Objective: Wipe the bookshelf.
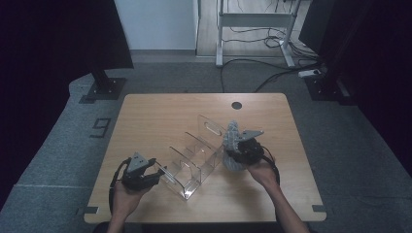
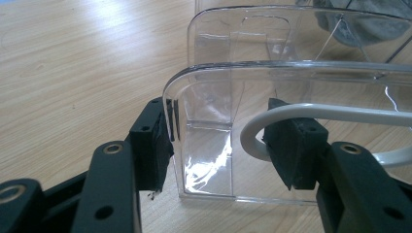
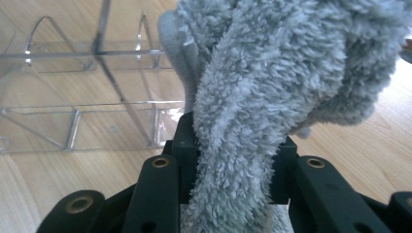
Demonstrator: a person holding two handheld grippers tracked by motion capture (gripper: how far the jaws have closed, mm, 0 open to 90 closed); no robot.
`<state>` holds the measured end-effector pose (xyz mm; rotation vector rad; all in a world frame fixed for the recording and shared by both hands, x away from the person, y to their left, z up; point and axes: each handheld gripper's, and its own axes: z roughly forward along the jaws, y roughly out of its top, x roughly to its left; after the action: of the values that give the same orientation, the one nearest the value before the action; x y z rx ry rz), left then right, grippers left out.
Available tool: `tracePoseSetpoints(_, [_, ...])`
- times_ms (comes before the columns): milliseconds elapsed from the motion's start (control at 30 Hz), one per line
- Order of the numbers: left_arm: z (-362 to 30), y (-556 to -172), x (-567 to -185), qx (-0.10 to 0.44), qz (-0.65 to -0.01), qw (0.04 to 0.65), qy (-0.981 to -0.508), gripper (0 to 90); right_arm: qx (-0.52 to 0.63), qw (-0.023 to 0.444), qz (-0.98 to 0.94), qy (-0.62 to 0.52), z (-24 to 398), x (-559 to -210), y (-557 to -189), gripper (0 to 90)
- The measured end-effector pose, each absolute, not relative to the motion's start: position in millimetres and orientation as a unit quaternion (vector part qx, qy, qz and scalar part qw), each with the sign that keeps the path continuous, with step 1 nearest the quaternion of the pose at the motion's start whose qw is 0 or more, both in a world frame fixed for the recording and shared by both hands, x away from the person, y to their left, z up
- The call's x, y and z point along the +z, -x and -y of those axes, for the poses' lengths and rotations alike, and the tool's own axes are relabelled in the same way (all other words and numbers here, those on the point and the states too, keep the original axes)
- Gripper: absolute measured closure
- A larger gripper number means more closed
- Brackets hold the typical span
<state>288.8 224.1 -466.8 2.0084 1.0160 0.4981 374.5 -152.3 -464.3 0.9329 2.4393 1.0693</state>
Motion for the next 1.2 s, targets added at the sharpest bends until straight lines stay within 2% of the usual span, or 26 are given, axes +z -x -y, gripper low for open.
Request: tracePoseSetpoints(1200, [-214.3,-291.6,-466.8,0.203,-0.412,0.403,-0.791,44.6,0.393,0.102,-0.884,-0.233,102.8,-465.4,-313.4,65.8])
